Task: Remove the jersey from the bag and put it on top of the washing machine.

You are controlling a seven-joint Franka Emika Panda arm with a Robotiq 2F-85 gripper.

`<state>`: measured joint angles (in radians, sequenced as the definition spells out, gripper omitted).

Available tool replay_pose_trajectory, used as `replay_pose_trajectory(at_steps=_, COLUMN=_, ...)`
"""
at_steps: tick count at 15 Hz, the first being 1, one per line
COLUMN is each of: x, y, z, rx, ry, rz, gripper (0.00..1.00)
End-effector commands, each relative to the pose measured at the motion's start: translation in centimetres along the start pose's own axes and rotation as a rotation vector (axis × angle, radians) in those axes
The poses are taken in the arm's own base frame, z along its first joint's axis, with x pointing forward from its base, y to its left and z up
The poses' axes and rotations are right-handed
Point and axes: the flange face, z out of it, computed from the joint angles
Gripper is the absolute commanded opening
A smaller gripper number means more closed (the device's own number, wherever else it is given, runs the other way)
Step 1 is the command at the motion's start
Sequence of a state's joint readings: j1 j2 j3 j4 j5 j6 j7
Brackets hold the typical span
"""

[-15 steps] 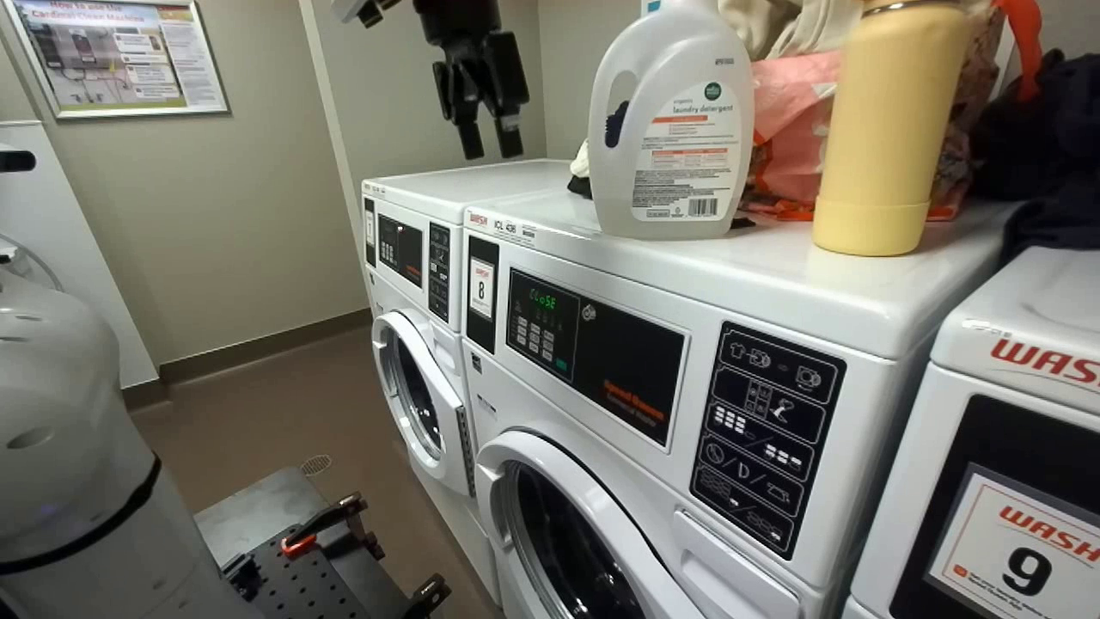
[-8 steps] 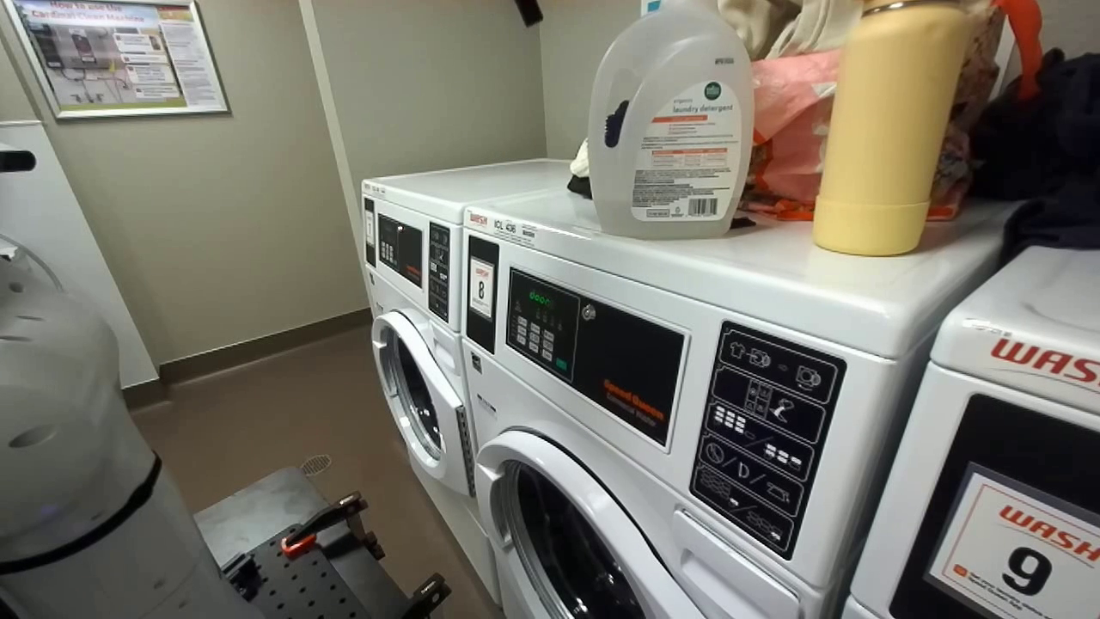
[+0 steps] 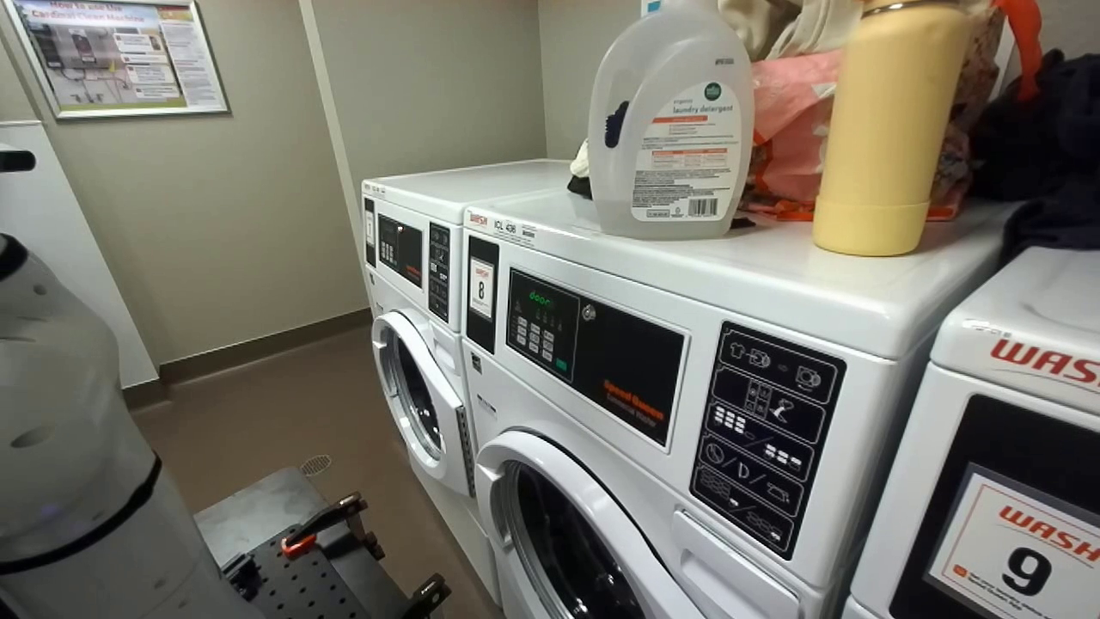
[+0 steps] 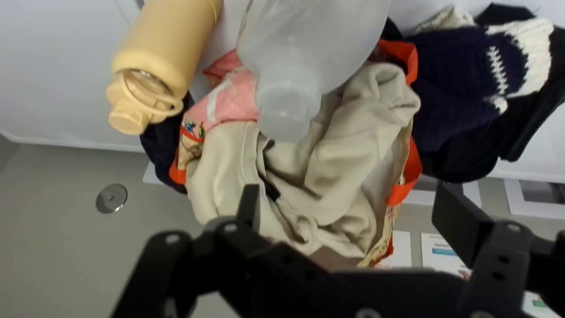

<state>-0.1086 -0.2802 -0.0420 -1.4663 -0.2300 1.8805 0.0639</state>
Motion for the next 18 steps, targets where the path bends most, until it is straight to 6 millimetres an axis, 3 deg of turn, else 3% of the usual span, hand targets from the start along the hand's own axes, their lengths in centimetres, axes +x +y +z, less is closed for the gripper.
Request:
replay_pose_trajectory(at_steps=1, x=4.1, y=0.2, z=1.4, rx=-0.004, ry=0.098, rz=0.001, gripper=1.0)
replay_pose_trajectory(at_steps=4, x=6.5, y=-0.3, z=4.4, rx=-0.009, ry=0.137, rz=0.001, gripper=1.0)
replay_pose_trajectory(at_steps=9, x=9.5, y=-2.6, z=11.1, rx=-0.012, ry=0.116, rz=-0.014, gripper=1.0)
replay_pose_trajectory(at_steps=14, x=10.8, y=-4.4, z=17.2, rx=-0.034, ry=0.071, rz=-0.034, gripper=1.0)
replay_pose_trajectory(at_steps=18, x=11.1, y=-4.6, z=20.8, rx=-0.042, ry=0.042, rz=-0.027, gripper=1.0)
